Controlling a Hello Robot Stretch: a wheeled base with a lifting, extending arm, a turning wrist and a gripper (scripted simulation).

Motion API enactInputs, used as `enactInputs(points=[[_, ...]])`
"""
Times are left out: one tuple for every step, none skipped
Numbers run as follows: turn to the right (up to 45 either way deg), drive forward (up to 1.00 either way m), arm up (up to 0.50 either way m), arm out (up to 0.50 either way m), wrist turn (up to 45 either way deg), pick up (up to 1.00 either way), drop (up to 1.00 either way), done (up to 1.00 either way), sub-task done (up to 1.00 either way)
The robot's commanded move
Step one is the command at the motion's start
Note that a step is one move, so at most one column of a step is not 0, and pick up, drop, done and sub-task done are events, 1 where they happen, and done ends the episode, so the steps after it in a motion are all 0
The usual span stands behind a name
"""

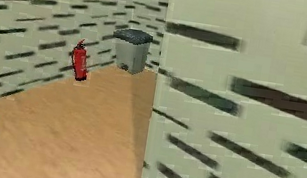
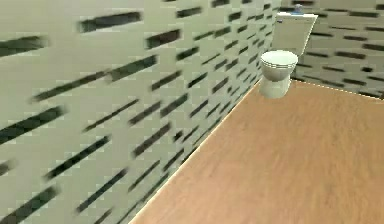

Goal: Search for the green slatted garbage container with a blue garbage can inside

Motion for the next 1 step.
enactInputs(points=[[-45.0,0.00,0.00,0.00,0.0,0.00,0.00,0.00,0.00]])
